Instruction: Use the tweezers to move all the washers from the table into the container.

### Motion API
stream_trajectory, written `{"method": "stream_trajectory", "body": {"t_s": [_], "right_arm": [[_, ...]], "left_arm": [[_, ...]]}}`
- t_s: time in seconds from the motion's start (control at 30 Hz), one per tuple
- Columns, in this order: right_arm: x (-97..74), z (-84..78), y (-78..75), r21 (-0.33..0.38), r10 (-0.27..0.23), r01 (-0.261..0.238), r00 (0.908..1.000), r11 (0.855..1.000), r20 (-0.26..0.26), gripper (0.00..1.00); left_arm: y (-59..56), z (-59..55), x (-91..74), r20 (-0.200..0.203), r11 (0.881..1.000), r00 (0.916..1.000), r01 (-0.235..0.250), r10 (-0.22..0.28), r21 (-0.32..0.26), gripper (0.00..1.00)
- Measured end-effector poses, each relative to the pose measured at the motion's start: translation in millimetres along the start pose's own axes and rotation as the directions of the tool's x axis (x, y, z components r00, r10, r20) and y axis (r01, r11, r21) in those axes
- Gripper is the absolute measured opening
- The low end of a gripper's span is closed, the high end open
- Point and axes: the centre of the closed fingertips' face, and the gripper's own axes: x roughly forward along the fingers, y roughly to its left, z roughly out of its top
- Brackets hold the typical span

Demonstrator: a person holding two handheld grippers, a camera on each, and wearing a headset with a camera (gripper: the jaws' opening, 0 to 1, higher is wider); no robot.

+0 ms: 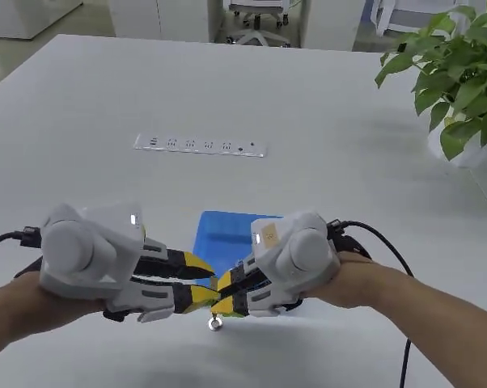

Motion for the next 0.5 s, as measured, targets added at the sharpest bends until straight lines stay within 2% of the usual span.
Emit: {"method": "stream_trajectory", "body": {"t_s": [0.17, 0.33, 0.43, 0.5], "right_arm": [[-3.0, 2.7, 0.7, -0.006, -0.004, 0.004, 1.0000, 1.000, 0.003, 0.08], [-8.0, 6.3, -0.2, -0.010, -0.010, 0.010, 0.9999, 1.000, 0.005, 0.08], [-13.5, 11.2, -1.1, -0.010, -0.018, 0.018, 0.9997, 1.000, 0.014, 0.08], [-16.5, 13.5, -1.0, -0.020, -0.022, 0.023, 0.9996, 1.000, 0.016, 0.08]], "left_arm": [[0.4, -0.7, -5.2, 0.017, 0.999, 0.9998, -0.011, 0.012, -0.031, 0.31], [1.9, -3.8, -8.3, 0.023, 0.998, 0.9994, -0.023, 0.024, -0.050, 0.43], [1.3, -6.5, -9.7, 0.024, 0.995, 0.9992, -0.030, 0.032, -0.098, 0.56], [0.7, -6.8, -11.2, 0.035, 0.996, 0.9987, -0.034, 0.037, -0.087, 0.58]]}}
